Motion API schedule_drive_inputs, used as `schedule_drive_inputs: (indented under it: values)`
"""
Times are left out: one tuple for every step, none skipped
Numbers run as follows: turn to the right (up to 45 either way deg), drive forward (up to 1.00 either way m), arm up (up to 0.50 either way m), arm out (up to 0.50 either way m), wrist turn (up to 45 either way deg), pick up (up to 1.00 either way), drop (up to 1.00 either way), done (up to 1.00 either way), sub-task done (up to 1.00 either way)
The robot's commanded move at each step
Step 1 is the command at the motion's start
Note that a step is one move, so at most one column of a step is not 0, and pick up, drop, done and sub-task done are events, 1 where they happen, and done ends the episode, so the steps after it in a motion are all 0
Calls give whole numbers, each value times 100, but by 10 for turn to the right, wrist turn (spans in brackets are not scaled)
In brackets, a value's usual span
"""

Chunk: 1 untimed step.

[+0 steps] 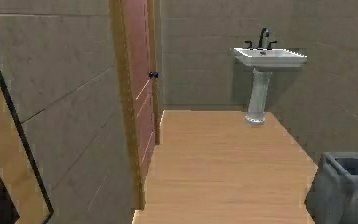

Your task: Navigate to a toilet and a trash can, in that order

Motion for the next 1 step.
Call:
schedule_drive_inputs:
  values:
    - [450,0,0,0,0,0,0,0,0]
